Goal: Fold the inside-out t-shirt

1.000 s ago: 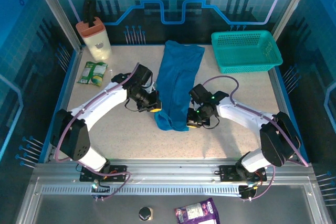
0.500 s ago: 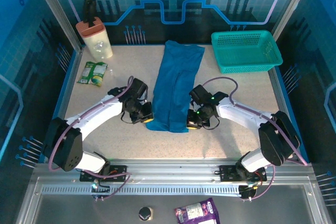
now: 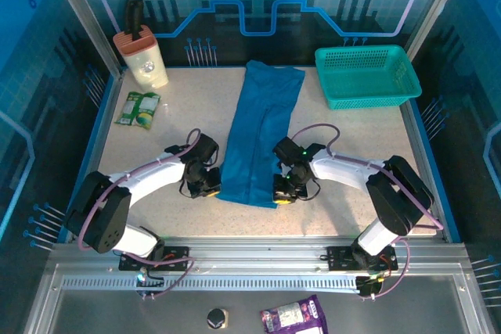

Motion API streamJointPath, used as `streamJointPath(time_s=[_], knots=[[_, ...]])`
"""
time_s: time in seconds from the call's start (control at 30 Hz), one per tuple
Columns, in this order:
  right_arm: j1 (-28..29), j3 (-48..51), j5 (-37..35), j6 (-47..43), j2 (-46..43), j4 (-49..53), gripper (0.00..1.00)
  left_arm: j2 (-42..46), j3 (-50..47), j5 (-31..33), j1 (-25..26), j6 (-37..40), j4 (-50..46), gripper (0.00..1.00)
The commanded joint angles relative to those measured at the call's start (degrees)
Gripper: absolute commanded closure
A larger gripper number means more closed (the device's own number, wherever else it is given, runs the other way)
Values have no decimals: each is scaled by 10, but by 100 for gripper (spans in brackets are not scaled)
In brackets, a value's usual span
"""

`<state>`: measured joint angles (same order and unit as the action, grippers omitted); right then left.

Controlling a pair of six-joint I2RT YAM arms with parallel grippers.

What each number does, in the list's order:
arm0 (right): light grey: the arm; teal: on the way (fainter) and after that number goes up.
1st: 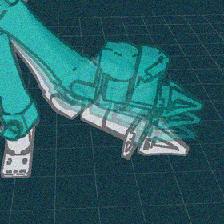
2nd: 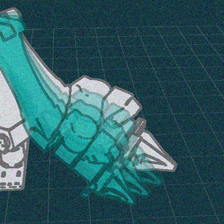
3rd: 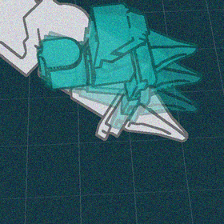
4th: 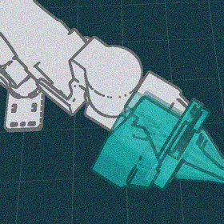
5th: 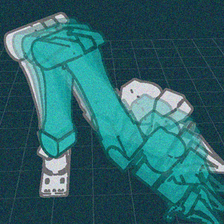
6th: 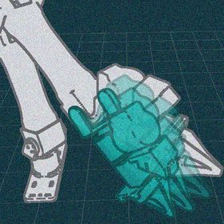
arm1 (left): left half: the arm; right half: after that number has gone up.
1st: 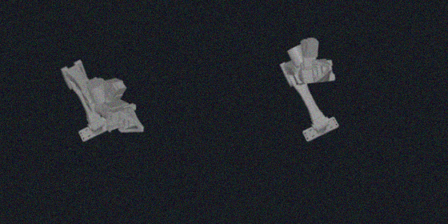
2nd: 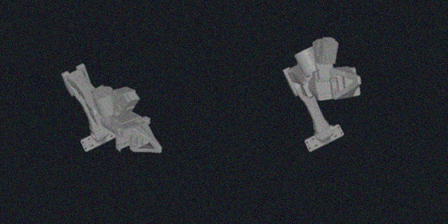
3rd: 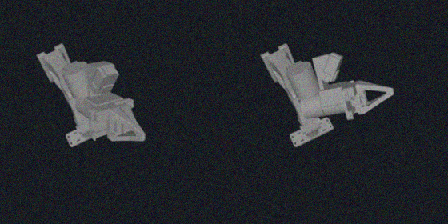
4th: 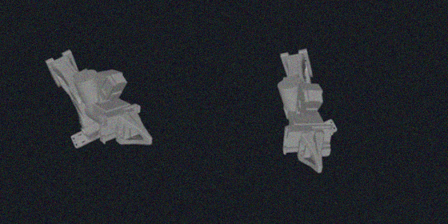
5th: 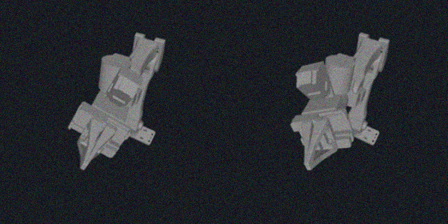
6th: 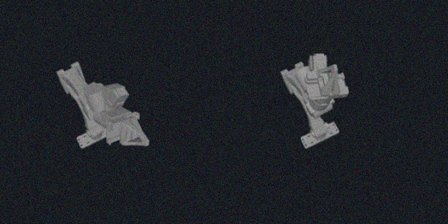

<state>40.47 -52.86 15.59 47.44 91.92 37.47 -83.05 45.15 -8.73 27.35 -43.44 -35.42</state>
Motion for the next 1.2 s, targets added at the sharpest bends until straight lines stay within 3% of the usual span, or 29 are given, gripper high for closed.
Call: streamJointPath(time_s=[0.0,0.2,0.57,0.83,1.07,1.17], knots=[[5,-17,-9,-5,-2,28,68,1,13,-21,2,17,11,96],[6,-87,-52,-12,-20,85,60,18,38,-78,4,33,20,96],[43,-185,61,76,113,-99,57,26,-9,-172,5,31,89,95],[48,-253,110,95,209,-126,56,52,-54,-197,6,28,132,95],[62,-309,150,72,267,-71,56,60,-65,-206,7,37,152,95],[65,-321,129,50,271,-24,59,59,-62,-203,7,40,150,95]])
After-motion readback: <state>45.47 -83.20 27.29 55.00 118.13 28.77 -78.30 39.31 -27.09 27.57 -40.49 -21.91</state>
